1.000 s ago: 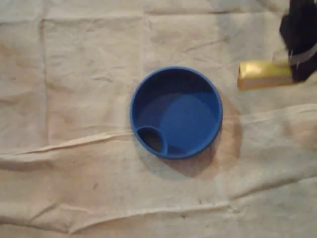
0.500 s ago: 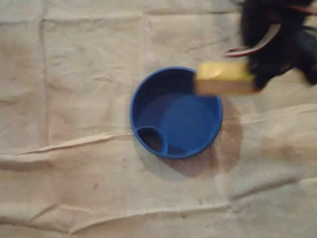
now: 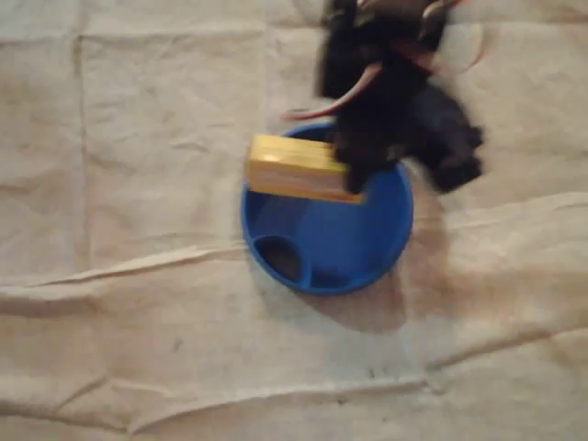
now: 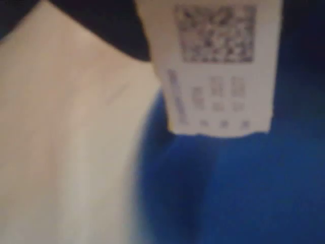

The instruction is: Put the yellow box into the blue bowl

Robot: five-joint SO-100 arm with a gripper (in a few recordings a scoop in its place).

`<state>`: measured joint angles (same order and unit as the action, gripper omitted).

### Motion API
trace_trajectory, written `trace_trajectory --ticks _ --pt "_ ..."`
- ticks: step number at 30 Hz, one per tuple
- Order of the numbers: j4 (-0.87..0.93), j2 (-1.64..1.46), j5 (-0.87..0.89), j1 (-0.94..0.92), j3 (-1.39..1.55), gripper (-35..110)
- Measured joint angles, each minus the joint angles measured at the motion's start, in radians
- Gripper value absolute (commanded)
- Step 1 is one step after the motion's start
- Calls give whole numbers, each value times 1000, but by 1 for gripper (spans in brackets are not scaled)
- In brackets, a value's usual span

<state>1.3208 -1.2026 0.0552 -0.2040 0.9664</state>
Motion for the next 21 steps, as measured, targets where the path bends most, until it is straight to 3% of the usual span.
trace_trajectory --ticks 9,21 --pt "-161 48 -5 -23 0 0" --pt "-95 48 -5 6 0 4"
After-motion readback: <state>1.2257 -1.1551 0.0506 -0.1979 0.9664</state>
